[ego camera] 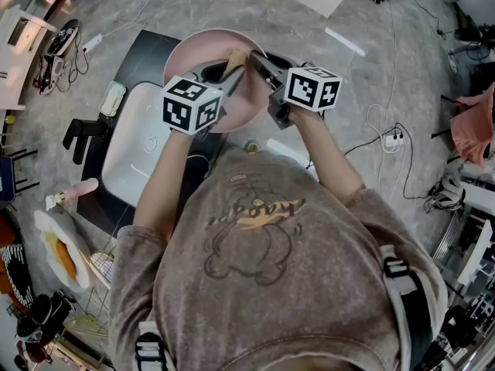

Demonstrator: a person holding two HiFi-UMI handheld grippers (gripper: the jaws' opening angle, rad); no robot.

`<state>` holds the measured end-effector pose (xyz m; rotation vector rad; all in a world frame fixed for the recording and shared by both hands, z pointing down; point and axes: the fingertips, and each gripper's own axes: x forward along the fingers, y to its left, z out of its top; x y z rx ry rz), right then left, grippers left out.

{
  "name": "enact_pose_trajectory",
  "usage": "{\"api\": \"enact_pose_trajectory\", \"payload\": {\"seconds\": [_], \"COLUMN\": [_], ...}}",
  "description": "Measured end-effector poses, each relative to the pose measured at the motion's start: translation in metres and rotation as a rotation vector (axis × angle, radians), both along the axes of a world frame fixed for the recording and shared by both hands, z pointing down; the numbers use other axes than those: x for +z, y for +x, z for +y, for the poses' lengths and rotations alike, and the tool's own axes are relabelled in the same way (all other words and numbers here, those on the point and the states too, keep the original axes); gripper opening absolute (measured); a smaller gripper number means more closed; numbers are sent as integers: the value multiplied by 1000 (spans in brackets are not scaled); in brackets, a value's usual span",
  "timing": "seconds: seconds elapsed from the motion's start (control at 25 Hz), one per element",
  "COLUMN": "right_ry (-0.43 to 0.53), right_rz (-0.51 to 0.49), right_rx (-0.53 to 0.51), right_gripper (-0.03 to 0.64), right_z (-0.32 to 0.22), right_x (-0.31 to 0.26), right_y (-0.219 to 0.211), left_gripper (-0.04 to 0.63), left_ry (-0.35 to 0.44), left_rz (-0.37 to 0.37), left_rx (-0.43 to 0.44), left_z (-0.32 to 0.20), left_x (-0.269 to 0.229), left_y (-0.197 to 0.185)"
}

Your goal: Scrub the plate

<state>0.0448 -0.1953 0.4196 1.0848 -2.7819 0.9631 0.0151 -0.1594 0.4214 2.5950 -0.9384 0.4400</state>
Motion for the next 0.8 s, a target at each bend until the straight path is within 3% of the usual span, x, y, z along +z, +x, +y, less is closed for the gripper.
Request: {"api": "enact_pose_trajectory", "payload": {"seconds": [0.4, 0.8], "right_ry": [32, 30], "right_rz": [57, 58], "right_rx": [-73, -51], "right_gripper": [28, 28], "right_z": [11, 7], "right_x": [-1, -3], "right_y": [-7, 7], "left_gripper": [77, 77], "left_ry": [38, -22], "left_rz": [-39, -56], "left_rx": [-88, -184], "left_z": [-19, -9], "left_x": [-12, 7], "left_y": [-29, -69]}}
